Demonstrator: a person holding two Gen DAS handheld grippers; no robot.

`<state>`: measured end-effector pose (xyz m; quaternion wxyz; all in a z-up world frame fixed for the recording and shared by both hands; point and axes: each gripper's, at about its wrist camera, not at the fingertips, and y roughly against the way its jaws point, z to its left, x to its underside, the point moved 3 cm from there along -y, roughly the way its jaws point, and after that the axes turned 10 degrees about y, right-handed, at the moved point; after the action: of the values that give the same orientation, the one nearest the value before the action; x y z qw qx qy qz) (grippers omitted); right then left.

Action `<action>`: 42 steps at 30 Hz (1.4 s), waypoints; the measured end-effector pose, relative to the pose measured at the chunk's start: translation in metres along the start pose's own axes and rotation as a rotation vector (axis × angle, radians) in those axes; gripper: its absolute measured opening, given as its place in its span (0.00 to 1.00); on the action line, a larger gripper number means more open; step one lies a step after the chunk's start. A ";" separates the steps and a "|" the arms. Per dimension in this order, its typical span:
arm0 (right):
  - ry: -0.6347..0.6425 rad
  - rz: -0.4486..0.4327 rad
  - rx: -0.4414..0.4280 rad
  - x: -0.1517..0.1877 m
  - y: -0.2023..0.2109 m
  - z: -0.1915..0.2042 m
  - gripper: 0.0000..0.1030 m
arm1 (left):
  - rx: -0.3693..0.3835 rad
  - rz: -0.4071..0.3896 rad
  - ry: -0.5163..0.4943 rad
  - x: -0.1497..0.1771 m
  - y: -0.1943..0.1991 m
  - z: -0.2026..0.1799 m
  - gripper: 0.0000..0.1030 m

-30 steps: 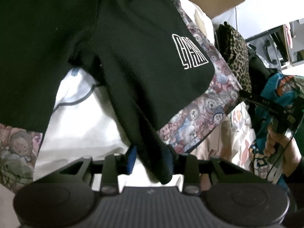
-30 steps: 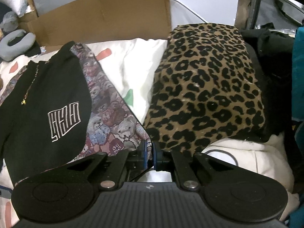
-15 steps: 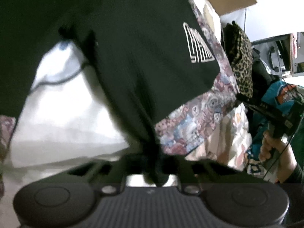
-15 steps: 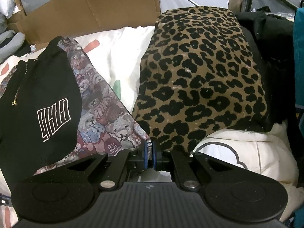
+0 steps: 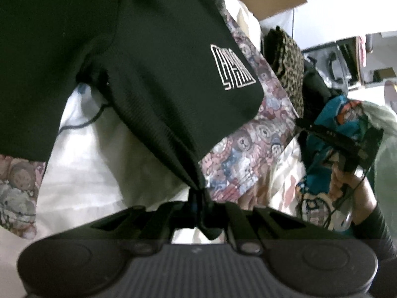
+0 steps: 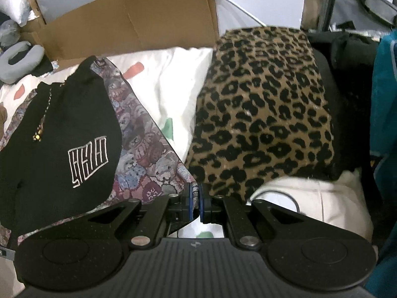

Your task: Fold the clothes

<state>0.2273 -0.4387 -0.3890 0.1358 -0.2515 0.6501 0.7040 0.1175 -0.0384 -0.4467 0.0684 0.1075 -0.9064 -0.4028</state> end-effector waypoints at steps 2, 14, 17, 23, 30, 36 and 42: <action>-0.006 0.021 0.005 0.007 -0.006 -0.002 0.03 | -0.015 0.017 -0.003 0.002 -0.007 0.004 0.03; -0.060 0.072 0.095 0.037 -0.027 -0.019 0.05 | -0.147 0.041 -0.050 -0.007 -0.024 0.007 0.14; -0.050 0.049 0.083 0.032 -0.017 -0.018 0.06 | -0.151 0.014 -0.090 -0.010 -0.004 0.003 0.13; 0.004 -0.001 0.016 0.017 -0.010 0.005 0.08 | -0.148 -0.056 -0.154 -0.028 0.007 -0.014 0.13; 0.070 -0.005 -0.043 0.010 -0.025 0.041 0.10 | -0.154 -0.092 -0.215 -0.043 -0.016 -0.027 0.14; 0.097 0.025 -0.062 0.018 -0.049 0.055 0.20 | -0.185 -0.092 -0.251 -0.045 -0.032 -0.022 0.18; 0.114 0.088 -0.039 0.038 -0.063 0.046 0.28 | -0.226 -0.029 -0.271 -0.028 -0.033 -0.011 0.18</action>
<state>0.2196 -0.3908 -0.4613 0.0626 -0.2651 0.6533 0.7064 0.1517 -0.0607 -0.4654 -0.0486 0.0568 -0.8545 -0.5140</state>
